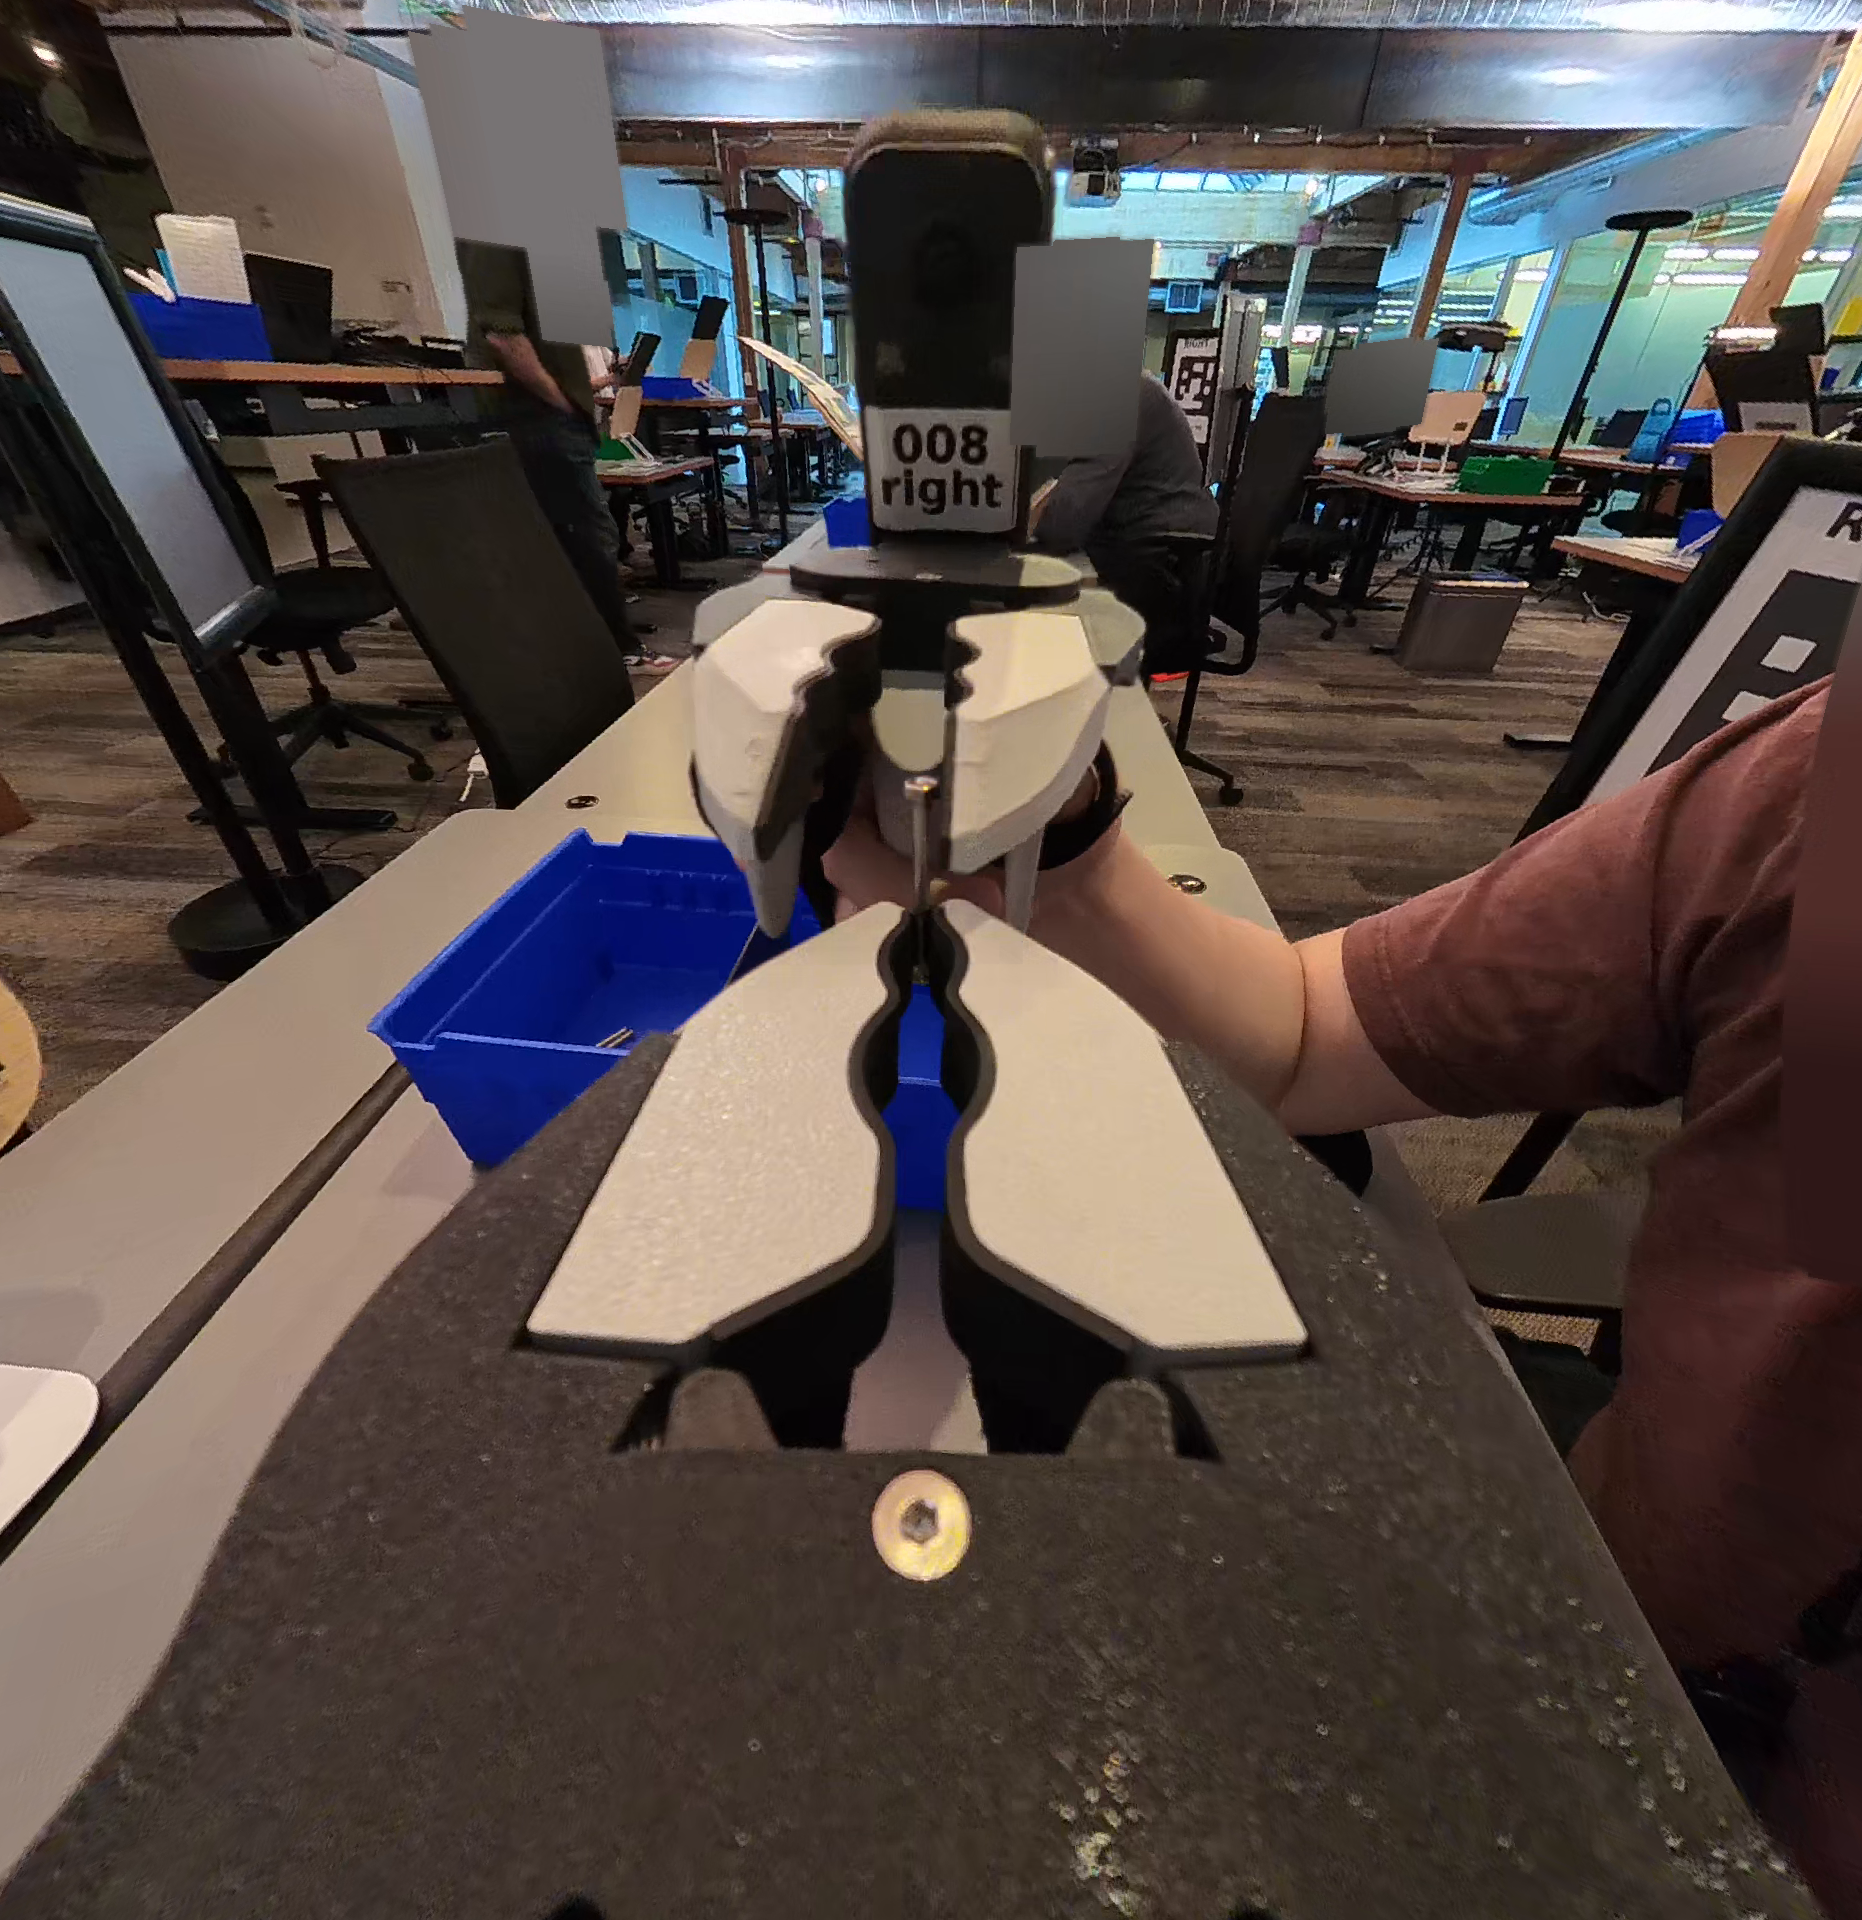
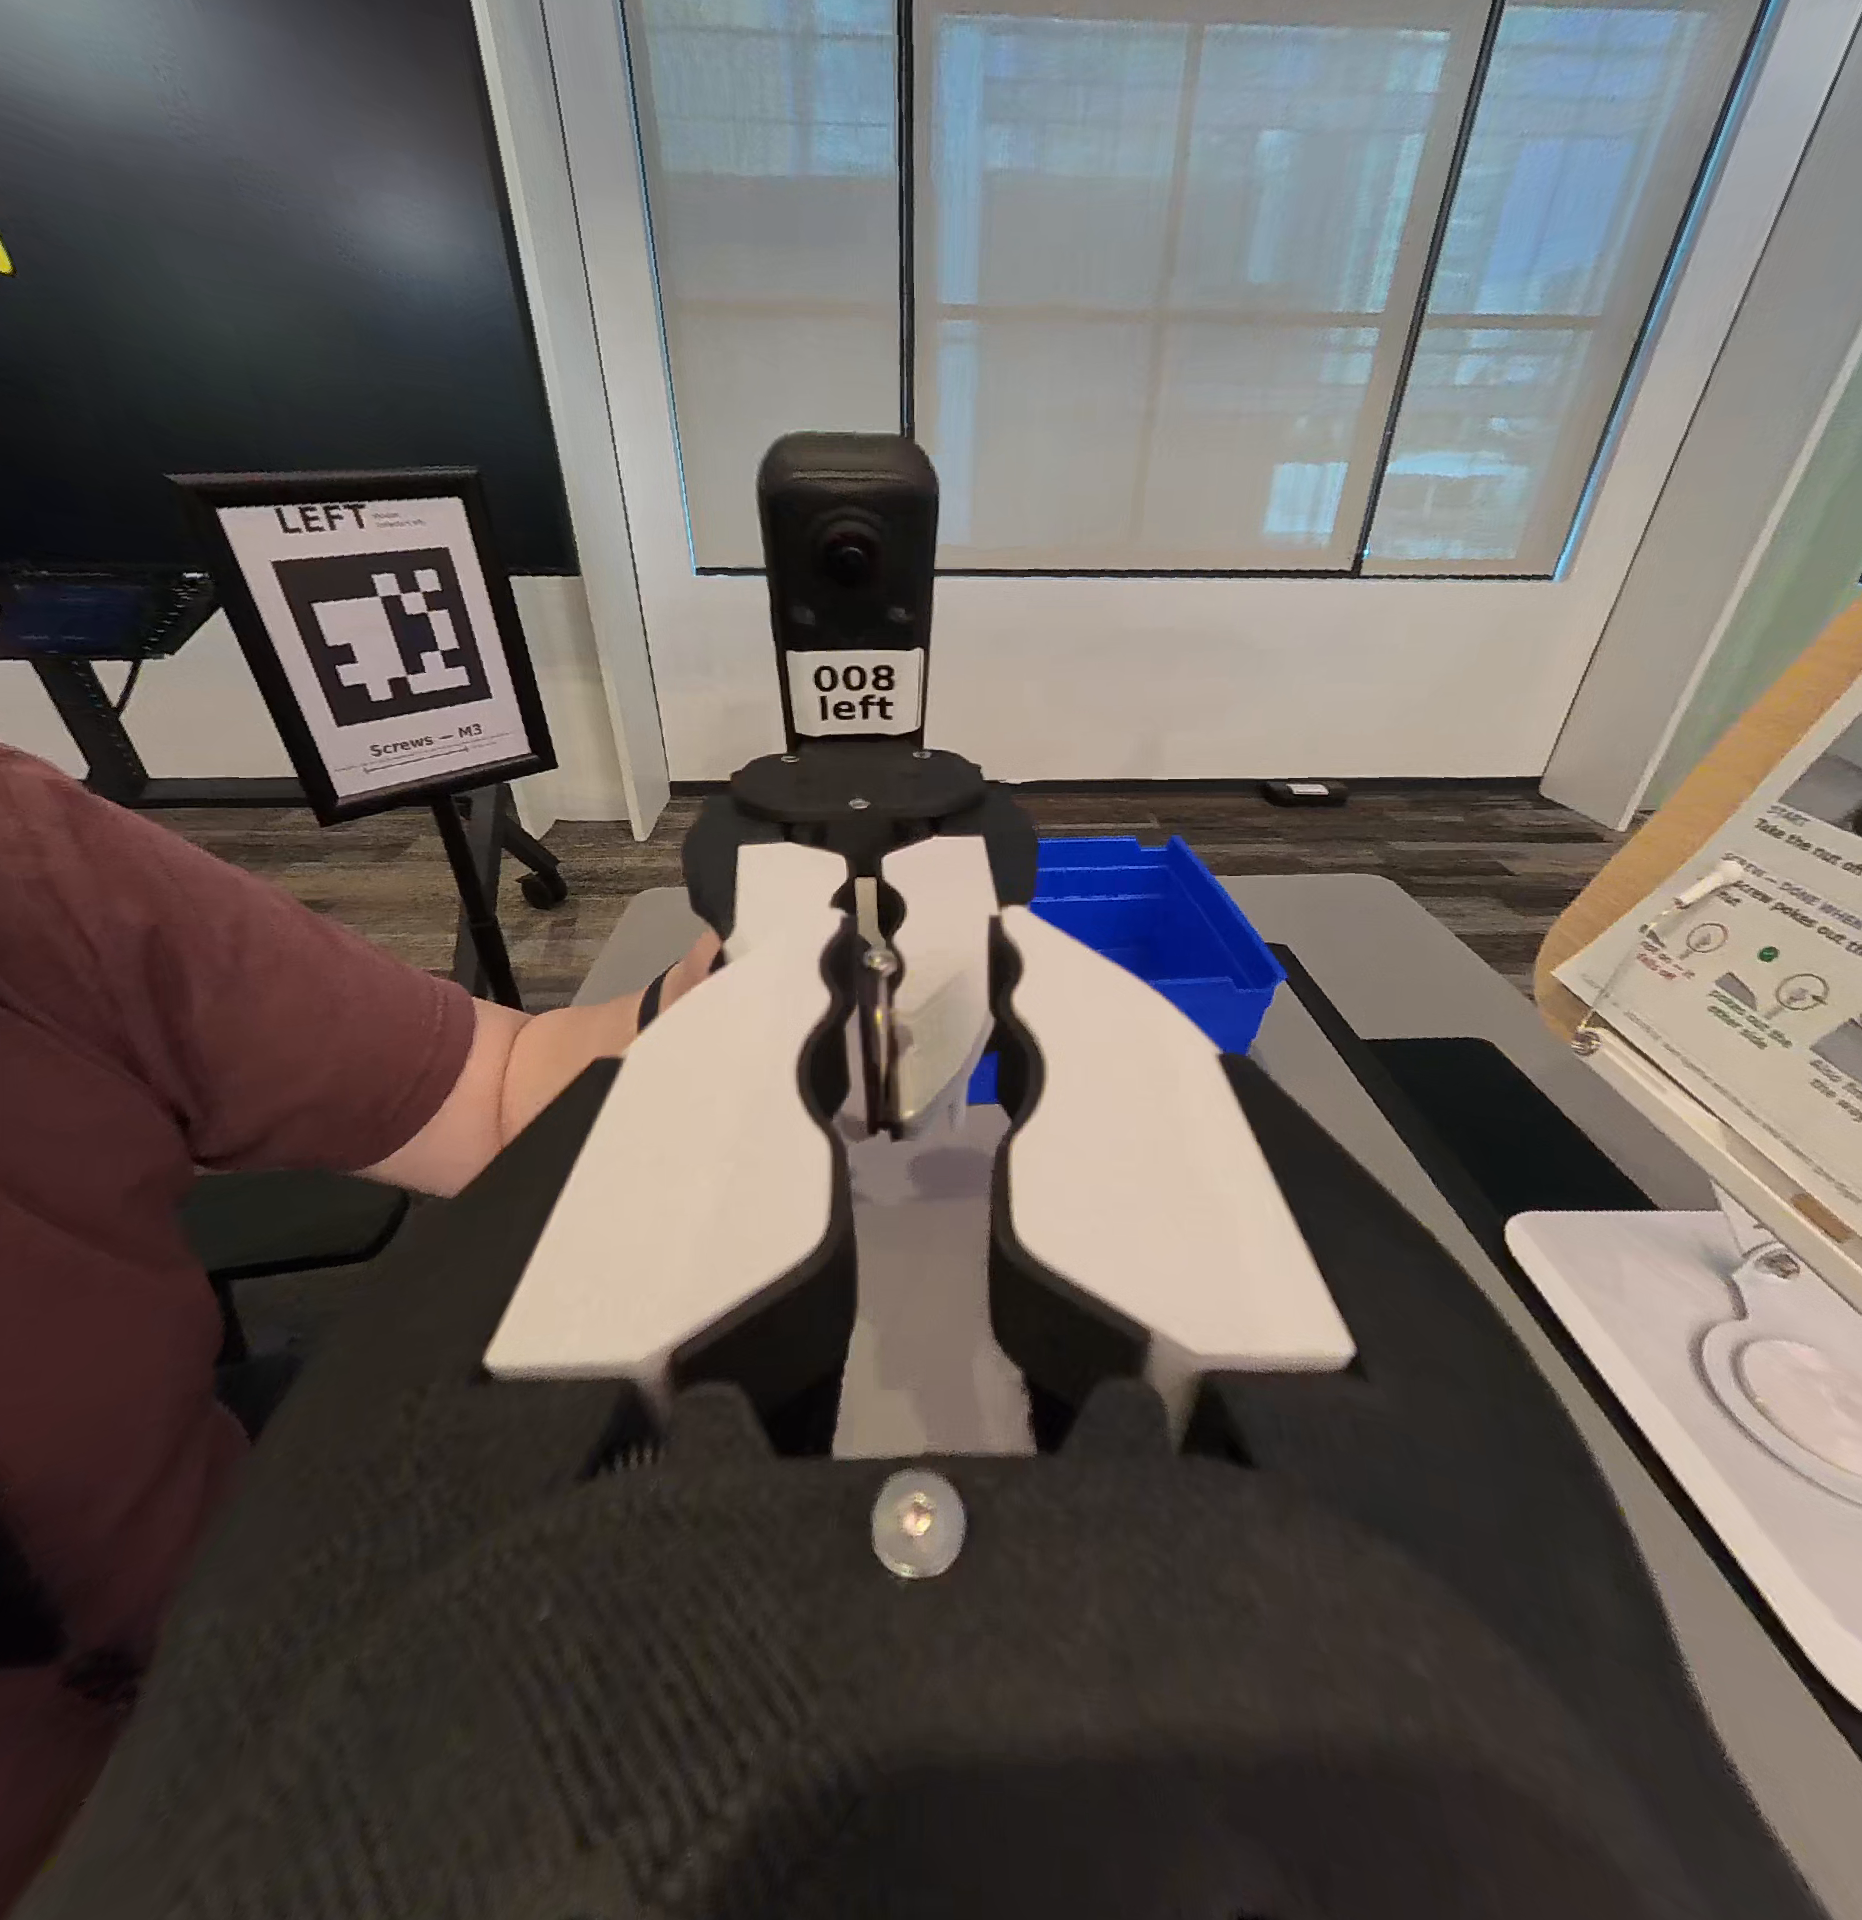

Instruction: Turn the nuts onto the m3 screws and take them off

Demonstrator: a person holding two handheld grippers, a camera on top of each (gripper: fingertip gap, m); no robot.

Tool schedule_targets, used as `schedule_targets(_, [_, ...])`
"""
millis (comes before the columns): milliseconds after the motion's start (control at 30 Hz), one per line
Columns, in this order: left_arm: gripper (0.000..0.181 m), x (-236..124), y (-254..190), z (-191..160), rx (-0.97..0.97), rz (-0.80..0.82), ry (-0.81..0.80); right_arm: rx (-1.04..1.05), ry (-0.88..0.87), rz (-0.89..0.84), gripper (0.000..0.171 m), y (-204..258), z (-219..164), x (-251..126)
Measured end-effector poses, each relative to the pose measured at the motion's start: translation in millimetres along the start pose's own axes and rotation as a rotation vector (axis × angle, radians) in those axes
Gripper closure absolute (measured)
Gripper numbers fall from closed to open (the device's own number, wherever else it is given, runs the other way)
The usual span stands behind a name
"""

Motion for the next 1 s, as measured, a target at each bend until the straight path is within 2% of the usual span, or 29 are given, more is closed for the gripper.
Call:
schedule_targets(433, [0.179,-3,0,2,0.002,0.009,-0.004,0.024,-0.009,0.063,0.15,-3,7,-17])
schedule_targets(700, [0.179,2,-5,2,0.02,-0.003,0.006,0.01,0.003,0.064,0.149,5,1,-5])
schedule_targets(1000, [0.179,1,-5,3,0.015,-0.005,0.002,0.006,0.01,0.08,0.15,1,2,-12])
Point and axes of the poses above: each gripper's, where its closed fingertips meet, x out along the fingers, z out of its top, y = z × x across the jaws, the point moved 2 cm from there along -x, back along the fingers, and after that the axes turned 15 degrees about -z, right-handed, at the moved point
